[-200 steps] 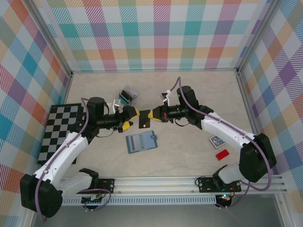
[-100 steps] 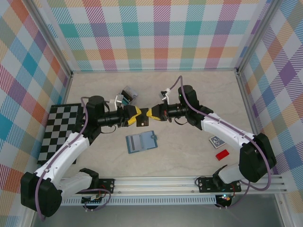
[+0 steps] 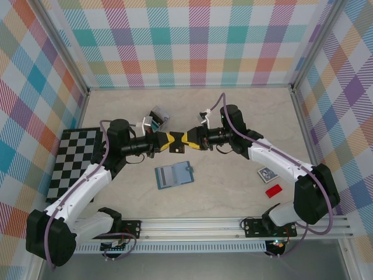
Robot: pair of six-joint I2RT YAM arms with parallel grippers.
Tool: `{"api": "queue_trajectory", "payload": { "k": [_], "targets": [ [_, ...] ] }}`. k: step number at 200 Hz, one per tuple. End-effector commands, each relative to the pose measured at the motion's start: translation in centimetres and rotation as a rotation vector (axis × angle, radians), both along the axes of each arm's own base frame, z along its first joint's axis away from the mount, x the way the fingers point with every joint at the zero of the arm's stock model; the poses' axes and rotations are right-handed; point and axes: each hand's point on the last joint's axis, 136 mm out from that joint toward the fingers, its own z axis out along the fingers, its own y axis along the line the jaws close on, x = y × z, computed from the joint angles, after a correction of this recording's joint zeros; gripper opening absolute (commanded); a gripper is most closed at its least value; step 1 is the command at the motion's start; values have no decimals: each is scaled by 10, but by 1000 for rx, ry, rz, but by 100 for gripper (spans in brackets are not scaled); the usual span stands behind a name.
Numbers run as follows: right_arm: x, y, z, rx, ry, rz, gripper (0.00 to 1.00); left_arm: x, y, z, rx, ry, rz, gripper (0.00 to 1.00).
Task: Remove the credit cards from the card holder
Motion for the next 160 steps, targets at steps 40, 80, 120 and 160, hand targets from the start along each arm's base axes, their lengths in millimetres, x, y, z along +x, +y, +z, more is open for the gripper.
{"api": "queue_trajectory", "payload": {
  "k": [40,80,120,160],
  "targets": [
    [-3,-23,-10,-142,-55,-91,73,8,17,1,215,-94,67,0],
    [5,-33,-26,-263,-85,-124,93,24,46,-18,431,-47,198,0],
    [16,-50,-36,-411,-141,-170,100,59,75,-42,641,65,366,0],
    [20,-62,-46,-496,-186,-183,100,111,91,-66,830,174,510,0]
  ]
}}
